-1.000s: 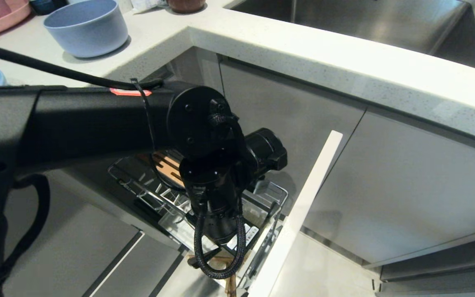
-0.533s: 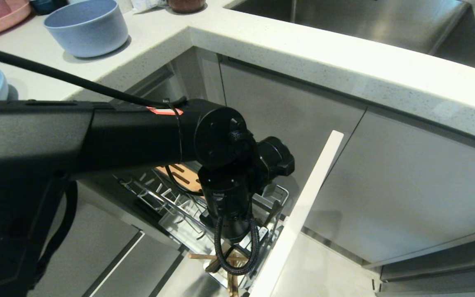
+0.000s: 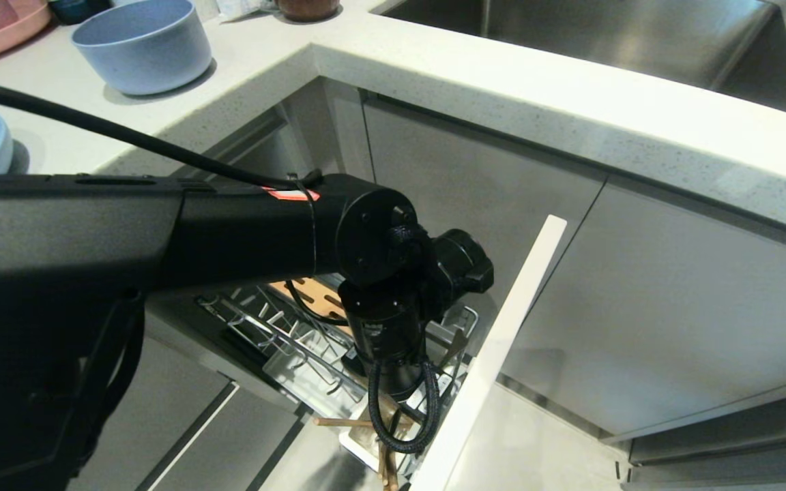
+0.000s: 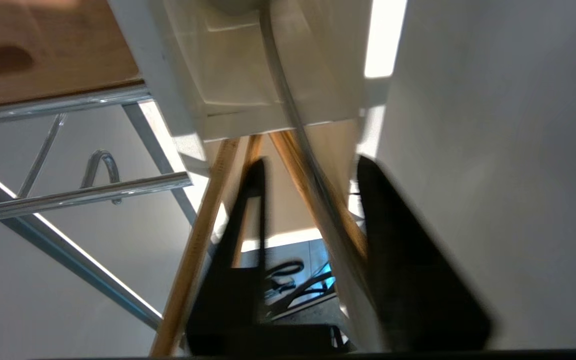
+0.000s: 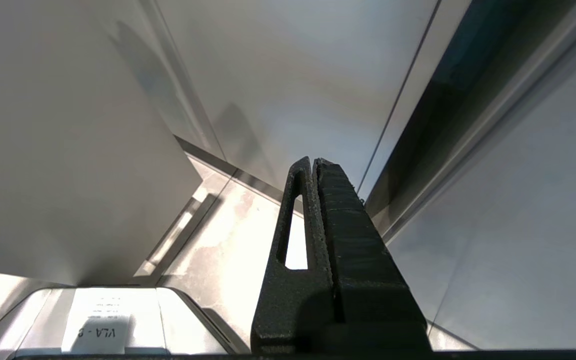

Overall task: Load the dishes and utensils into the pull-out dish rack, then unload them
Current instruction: Pick up the spoon and place it in the cupboard, then pick up the bowl and place it in the cupboard

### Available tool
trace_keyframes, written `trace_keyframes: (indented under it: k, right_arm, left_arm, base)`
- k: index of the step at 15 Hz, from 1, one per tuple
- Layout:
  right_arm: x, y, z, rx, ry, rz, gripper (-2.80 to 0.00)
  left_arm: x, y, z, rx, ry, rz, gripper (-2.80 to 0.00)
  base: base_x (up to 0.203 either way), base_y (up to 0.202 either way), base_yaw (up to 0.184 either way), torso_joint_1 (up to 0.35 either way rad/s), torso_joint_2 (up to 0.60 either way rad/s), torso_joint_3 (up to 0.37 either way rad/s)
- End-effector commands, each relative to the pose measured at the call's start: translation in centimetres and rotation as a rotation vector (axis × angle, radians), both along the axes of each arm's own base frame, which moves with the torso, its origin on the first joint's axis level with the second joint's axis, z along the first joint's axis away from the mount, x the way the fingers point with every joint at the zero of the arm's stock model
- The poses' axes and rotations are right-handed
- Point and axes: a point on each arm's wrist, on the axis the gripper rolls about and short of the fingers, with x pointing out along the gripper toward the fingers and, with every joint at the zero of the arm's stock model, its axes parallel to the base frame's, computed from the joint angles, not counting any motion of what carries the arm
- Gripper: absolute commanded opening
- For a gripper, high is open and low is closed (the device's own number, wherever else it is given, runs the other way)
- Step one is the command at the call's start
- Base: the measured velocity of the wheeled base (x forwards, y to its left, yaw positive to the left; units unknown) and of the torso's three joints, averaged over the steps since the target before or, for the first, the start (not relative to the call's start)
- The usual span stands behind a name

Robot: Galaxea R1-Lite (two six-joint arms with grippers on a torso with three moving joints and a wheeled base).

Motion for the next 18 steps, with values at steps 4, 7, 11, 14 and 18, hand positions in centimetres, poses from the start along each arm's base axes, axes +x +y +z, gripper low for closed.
trace_keyframes:
  k: [4,7,11,14,18]
  right_arm:
    - [0.0,0.0,0.0,0.000,-0.002,0.000,-2.80]
    - [0.0,0.0,0.0,0.000,-0.001,0.000,-2.80]
    - [0.0,0.0,0.0,0.000,-0.001,0.000,-2.80]
    - [0.0,0.0,0.0,0.000,-0.001,0.000,-2.80]
    - [0.0,0.0,0.0,0.000,-0.001,0.000,-2.80]
  left_arm:
    - [-0.7,0.6,1.4,-0.021,-0.018,-0.002,0.00]
    - [-1.7,1.4,3.4,-0.063,-0.054,-0.005,0.00]
    - [-3.9,3.0,7.2,-0.132,-0.166,0.017,0.00]
    - [-5.8,5.3,10.6,-0.195,-0.279,0.049,-2.80]
    - [-8.2,8.7,14.6,-0.305,-0.441,0.138,-2.80]
  base:
    - [0.000,0.000,0.000,0.000,0.00,0.000]
    - [0.000,0.000,0.000,0.000,0.00,0.000]
    - [0.000,0.000,0.000,0.000,0.00,0.000]
    - [0.000,0.000,0.000,0.000,0.00,0.000]
    - [0.000,0.000,0.000,0.000,0.00,0.000]
